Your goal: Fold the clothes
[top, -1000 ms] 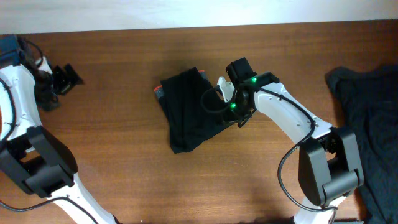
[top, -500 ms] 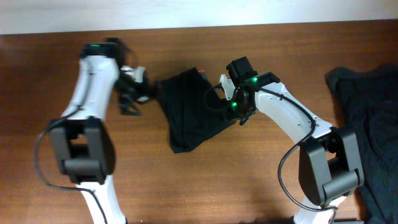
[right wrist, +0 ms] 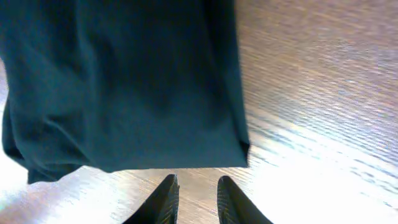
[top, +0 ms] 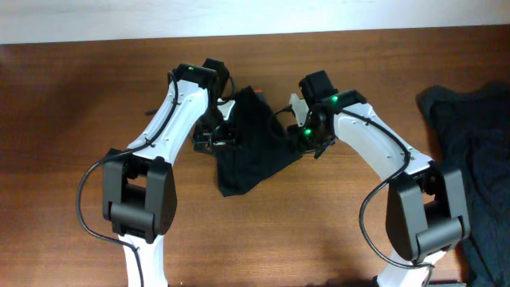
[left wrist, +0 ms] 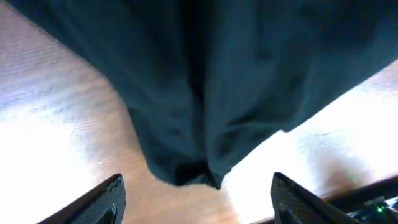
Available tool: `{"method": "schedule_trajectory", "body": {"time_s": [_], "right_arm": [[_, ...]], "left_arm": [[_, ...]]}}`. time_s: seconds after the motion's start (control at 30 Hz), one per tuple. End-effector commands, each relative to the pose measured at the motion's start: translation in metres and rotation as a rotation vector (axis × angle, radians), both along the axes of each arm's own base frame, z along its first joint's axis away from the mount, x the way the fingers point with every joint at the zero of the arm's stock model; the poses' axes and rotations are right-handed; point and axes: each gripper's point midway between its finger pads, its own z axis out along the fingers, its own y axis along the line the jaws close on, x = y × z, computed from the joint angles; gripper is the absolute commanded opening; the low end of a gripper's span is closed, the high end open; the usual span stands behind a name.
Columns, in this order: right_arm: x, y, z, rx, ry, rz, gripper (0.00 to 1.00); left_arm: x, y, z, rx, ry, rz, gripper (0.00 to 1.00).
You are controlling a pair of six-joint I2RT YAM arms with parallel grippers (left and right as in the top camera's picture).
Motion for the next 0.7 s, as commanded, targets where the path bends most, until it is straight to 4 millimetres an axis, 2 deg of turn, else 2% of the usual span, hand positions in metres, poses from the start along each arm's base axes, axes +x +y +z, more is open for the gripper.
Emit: {"method": "schedule_trajectory", "body": {"time_s": [0.0,0.1,0.17,0.27,0.4,0.5,0.67], "right_arm": [[0.007,-0.007,0.001,-0.011,-0.013,-0.006,0.26],[0.008,-0.006,0.001,-0.009,-0.019,-0.006,0.25],[0.009,-0.005,0.001,-0.001,-0.022,0.003,0.22],[0.009,-0.003,0.000,0.005,-0.023,0.026,0.21],[0.009,-0.003,-0.005,0.004,-0.019,0.029,0.21],[0.010,0.001,-0.008,0.022,-0.014,0.040,0.21],[0.009,0.009,-0.011,0.063,-0.001,0.062,0.21]], "left_arm": [[-0.006,0.007,0.003,0.053,0.012,0.057,0.74],[-0.016,0.013,-0.010,0.113,0.054,0.125,0.72],[-0.025,0.011,-0.020,0.124,0.083,0.144,0.69],[-0.037,0.005,-0.035,0.132,0.103,0.134,0.60],[-0.052,-0.001,-0.050,0.138,0.125,0.105,0.59],[-0.058,-0.009,-0.055,0.128,0.130,0.085,0.59],[-0.054,-0.016,-0.056,0.096,0.112,0.084,0.59]]}}
